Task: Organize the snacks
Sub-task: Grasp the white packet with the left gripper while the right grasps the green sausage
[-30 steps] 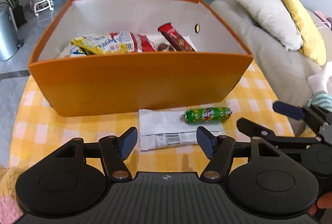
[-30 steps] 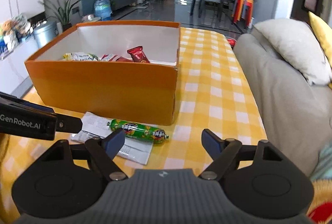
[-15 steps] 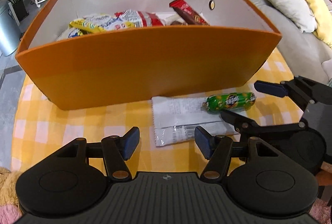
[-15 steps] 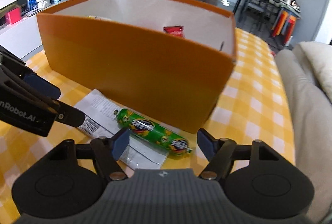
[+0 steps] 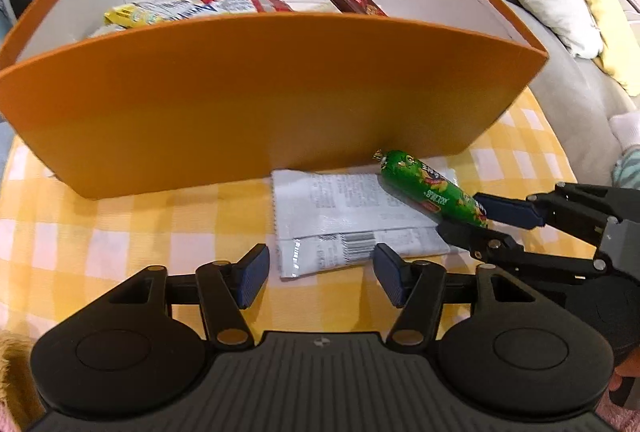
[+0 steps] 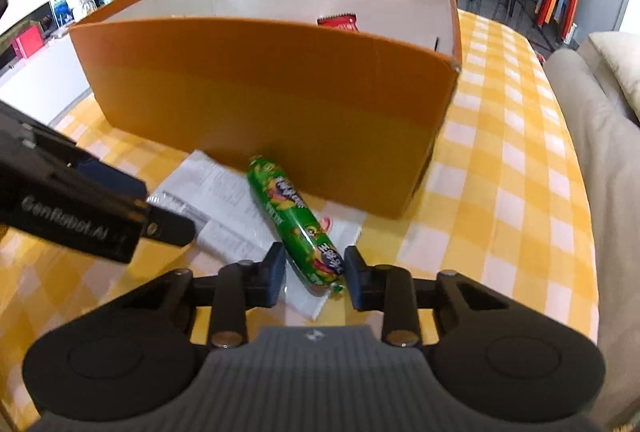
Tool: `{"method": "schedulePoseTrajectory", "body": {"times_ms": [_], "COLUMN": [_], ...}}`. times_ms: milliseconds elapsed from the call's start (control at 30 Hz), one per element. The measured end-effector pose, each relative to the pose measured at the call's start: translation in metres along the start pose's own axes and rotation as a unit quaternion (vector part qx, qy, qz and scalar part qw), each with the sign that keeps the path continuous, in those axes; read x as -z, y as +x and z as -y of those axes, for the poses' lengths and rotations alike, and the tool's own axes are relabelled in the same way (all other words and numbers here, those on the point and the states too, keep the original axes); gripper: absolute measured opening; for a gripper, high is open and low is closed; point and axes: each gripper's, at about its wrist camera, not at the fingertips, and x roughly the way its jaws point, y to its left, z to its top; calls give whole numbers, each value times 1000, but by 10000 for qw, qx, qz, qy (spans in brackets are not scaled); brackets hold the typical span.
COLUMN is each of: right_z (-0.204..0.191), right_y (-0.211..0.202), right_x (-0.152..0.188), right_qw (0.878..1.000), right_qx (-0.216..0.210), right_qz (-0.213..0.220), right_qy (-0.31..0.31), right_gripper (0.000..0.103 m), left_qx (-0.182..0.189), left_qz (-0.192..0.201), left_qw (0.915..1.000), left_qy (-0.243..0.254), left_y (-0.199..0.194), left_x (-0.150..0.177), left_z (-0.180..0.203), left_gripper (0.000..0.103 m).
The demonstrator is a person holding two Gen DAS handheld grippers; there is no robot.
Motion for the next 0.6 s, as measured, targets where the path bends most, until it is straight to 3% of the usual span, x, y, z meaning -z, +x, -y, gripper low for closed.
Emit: {"method": "schedulePoseTrajectory", "body": {"times_ms": [233, 367, 467, 600], "right_z": [1, -1, 0, 1], "right_y": [-11, -17, -23, -34], "right_x": [8, 7, 10, 21], "right_qw": [9966, 9949, 9916, 9890], "right_qx": [246, 470, 549, 509], "right_qz": [-387, -515, -684, -849], "right_qy": [685, 726, 954, 1097], "right_gripper": [26, 26, 25, 21], "left_qx": [108, 547, 736, 521], "left_qz": [-202, -420, -541, -423], "left_qw": [9996, 9974, 9948, 9925], "left_qy": [175, 187, 456, 1025], "left_y": [-1, -4, -8, -15], "left_x": [6, 10, 18, 22], "left_z": [11, 16, 26, 37], "left_gripper": [64, 61, 60, 63]}}
